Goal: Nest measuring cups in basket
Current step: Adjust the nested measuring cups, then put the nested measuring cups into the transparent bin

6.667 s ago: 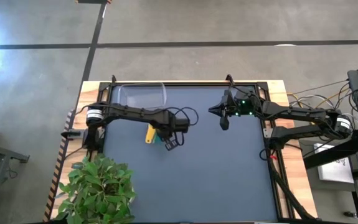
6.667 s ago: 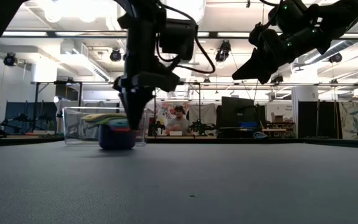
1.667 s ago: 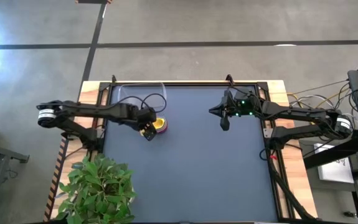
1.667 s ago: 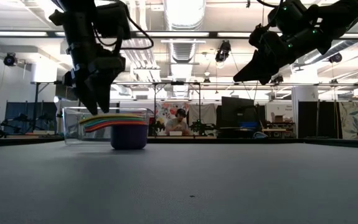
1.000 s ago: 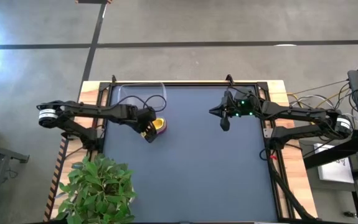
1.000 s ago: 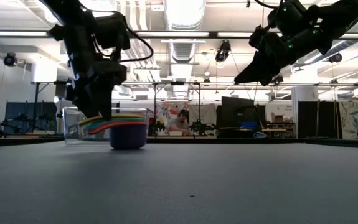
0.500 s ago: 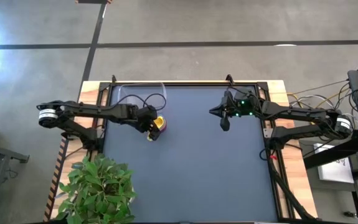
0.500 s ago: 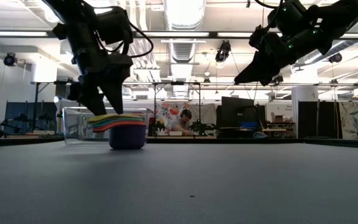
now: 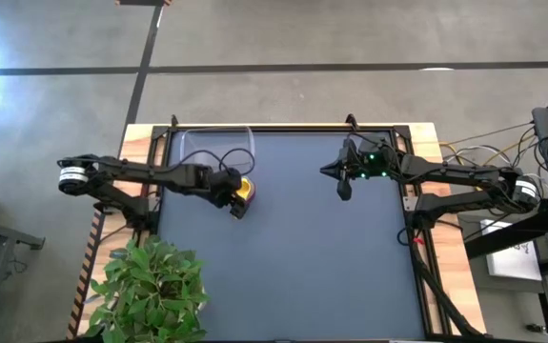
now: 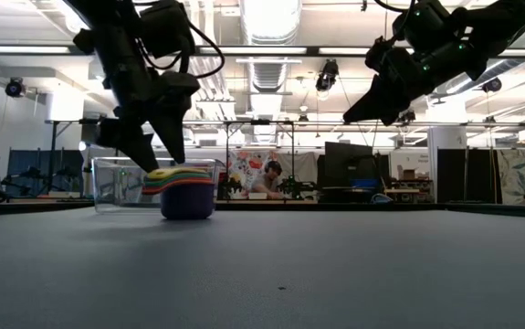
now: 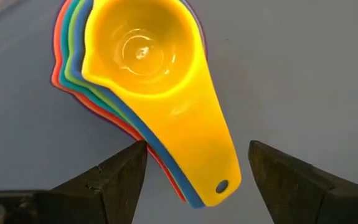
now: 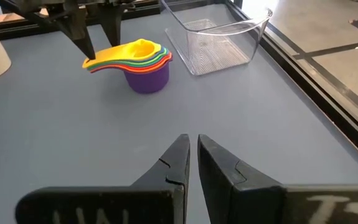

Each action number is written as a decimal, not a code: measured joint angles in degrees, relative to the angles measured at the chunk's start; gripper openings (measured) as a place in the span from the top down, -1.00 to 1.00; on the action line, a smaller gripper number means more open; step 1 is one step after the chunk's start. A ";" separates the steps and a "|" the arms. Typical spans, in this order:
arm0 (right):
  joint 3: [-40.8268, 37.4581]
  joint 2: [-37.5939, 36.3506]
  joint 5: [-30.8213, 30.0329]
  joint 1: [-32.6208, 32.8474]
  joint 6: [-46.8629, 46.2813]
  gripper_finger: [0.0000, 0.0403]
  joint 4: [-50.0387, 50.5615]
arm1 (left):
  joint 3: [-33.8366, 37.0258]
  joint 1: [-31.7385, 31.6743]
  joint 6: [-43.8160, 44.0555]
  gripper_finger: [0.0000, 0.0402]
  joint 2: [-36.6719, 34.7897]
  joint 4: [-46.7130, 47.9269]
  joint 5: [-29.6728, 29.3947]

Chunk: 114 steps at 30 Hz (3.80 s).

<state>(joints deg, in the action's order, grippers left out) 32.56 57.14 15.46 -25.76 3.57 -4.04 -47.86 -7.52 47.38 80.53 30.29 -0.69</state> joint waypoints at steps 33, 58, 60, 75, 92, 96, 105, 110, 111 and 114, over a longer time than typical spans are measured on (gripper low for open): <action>0.00 0.00 -0.04 0.00 -0.66 0.89 -0.98 | -0.07 6.69 9.42 -0.31 0.86 0.81 -12.35; 0.00 4.50 -0.48 -0.02 -0.59 0.89 -2.98 | -22.21 7.64 8.67 -0.28 21.96 20.11 -16.34; 0.00 4.42 -0.48 -0.02 -0.59 0.89 -3.08 | -22.19 7.64 9.29 -0.25 22.80 21.19 -16.17; 0.00 4.46 -0.46 -0.02 -0.02 0.89 -4.28 | -17.99 6.69 10.78 -0.08 22.78 16.38 -14.72; 0.00 4.46 -0.44 -0.02 -0.59 0.89 -4.24 | -17.99 1.73 1.18 0.31 22.69 13.79 -10.63; 0.00 4.46 -0.44 -0.02 -0.57 0.89 -4.24 | -17.99 1.70 -1.16 0.38 21.97 13.79 -10.66; 0.00 4.46 -0.44 -0.02 -0.48 0.89 -4.00 | -17.99 1.70 -7.08 0.38 13.70 14.29 -11.00; 0.00 4.46 -0.42 -0.02 -0.52 0.89 -4.00 | -17.20 1.68 -11.82 0.39 6.29 14.68 -12.50; 0.00 4.46 -0.43 -0.02 -0.52 0.89 -4.00 | -16.79 1.68 -12.47 0.39 4.88 15.02 -13.30; 0.00 4.46 -0.44 -0.02 -0.52 0.89 -4.00 | -15.06 1.61 -14.60 0.39 0.14 16.86 -16.14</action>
<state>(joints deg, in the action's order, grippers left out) 32.56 61.60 15.03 -25.78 3.05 -8.03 -62.92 -5.91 32.78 80.67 47.14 -16.84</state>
